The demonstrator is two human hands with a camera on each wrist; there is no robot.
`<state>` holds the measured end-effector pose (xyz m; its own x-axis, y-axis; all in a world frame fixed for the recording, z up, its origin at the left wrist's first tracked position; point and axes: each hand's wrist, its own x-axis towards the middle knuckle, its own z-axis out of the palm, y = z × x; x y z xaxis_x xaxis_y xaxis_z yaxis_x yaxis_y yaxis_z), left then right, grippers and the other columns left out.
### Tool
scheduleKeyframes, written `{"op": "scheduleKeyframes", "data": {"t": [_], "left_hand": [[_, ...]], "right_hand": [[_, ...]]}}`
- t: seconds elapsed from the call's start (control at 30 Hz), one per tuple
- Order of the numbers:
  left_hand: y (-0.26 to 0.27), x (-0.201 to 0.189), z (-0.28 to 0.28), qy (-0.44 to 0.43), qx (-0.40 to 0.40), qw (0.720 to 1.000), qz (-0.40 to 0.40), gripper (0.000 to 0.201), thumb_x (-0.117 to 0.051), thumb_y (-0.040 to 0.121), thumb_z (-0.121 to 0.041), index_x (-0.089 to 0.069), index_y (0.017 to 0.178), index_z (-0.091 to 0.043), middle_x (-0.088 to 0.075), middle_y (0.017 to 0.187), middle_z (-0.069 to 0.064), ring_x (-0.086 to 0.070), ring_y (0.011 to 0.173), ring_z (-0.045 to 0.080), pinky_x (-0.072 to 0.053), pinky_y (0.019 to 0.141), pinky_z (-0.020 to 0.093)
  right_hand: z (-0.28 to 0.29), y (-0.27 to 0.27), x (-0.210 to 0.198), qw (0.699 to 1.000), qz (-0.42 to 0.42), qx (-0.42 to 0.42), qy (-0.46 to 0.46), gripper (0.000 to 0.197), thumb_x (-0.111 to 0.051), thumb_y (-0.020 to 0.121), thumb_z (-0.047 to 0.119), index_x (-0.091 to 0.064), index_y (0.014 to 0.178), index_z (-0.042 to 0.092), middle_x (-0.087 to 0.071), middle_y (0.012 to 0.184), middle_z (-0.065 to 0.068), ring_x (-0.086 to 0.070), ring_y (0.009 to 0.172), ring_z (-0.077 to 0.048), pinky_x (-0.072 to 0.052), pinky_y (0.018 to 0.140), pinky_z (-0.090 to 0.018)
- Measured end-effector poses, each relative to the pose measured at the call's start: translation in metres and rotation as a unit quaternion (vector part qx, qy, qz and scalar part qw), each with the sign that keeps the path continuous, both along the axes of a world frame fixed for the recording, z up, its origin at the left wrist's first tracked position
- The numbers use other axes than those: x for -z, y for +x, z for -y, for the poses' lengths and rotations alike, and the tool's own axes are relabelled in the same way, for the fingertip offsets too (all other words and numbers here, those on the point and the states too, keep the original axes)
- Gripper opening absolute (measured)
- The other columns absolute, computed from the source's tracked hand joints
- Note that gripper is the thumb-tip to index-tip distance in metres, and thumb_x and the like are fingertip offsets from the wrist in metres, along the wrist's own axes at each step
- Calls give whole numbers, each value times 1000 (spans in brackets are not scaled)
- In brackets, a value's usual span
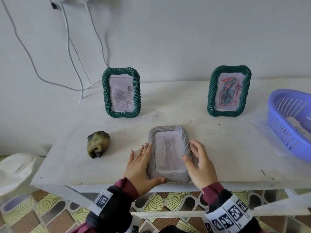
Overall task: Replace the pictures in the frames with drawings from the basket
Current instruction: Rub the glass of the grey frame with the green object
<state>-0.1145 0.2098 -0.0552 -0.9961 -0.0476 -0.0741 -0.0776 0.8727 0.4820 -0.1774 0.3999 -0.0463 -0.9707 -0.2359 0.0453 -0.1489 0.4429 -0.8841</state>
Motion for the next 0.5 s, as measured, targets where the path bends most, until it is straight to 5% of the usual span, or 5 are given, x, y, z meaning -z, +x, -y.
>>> {"op": "scheduleKeyframes", "data": {"t": [0.07,0.2,0.37,0.5], "left_hand": [[2,1,-1,16,-4,1000,-21,112,-37,52,-81,23,133,-32,9,144,-13,14,134,0,18,109,23],[4,4,-1,62,-5,997,-52,110,-47,52,-76,17,133,-35,0,146,-15,2,137,-1,16,107,13],[3,5,-1,101,-8,993,-61,114,-51,52,-73,7,139,-28,-14,143,-15,-12,136,1,12,103,3],[2,3,-5,297,-65,949,-84,91,-63,65,-45,-10,138,-31,-24,136,-25,-25,134,5,-18,108,11]], "right_hand": [[-1,-2,-5,995,50,17,-89,50,-60,84,3,-43,123,28,-51,130,8,-48,114,4,-38,86,-3],[-3,-10,-12,963,134,65,-226,50,-62,79,-8,-46,116,21,-58,117,-1,-59,98,-5,-49,76,-17],[-6,-13,-15,949,179,59,-252,54,-59,78,-14,-45,121,15,-66,95,-9,-63,82,-15,-49,67,-21],[-10,-13,-18,948,175,41,-262,59,-57,77,-17,-46,114,28,-65,93,-10,-65,81,-17,-51,68,-26]]}}
